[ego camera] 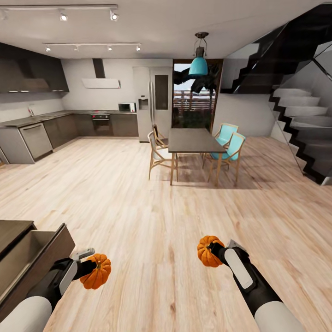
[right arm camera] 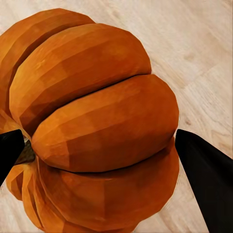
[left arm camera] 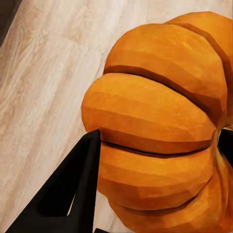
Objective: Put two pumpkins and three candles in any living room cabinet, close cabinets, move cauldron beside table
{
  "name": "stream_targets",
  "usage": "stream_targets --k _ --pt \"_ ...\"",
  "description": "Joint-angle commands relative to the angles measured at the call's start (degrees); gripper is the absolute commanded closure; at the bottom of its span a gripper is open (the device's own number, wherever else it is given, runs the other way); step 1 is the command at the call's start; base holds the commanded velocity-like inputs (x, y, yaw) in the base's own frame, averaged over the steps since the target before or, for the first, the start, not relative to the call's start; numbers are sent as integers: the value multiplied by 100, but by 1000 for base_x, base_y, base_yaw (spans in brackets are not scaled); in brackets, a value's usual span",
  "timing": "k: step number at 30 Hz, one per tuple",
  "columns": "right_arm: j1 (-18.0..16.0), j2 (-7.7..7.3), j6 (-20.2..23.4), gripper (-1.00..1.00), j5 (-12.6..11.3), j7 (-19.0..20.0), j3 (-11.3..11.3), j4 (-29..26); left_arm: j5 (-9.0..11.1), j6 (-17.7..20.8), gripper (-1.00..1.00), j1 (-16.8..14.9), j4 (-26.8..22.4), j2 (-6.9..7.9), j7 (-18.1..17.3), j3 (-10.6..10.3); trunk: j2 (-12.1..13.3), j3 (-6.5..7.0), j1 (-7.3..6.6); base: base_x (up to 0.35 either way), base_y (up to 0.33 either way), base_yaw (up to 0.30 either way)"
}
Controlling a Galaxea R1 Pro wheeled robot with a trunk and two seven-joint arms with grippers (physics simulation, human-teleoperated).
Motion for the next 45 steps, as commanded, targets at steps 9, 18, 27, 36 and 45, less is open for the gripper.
stream_targets --k 9,18,27,36,45 --pt "-1 0 -5 100 8 -24 5 0 -5 -6 100 -1 -2 1 25 -2 -1 1 0 329 -51 0" --pt "-1 0 -5 100 8 -24 0 0 -5 -4 100 -1 -2 3 25 -2 -1 1 0 329 -23 0" --pt "-1 0 -5 100 8 -24 0 0 -5 -8 100 -1 -2 3 25 -2 -1 1 0 329 -1 0" --pt "-1 0 -5 100 8 -24 0 0 -5 -9 100 -1 -2 0 25 -2 -1 1 0 329 0 0" --pt "-1 0 -5 100 8 -24 0 0 -5 -9 100 -1 -2 0 25 -2 -1 1 0 319 -54 188"
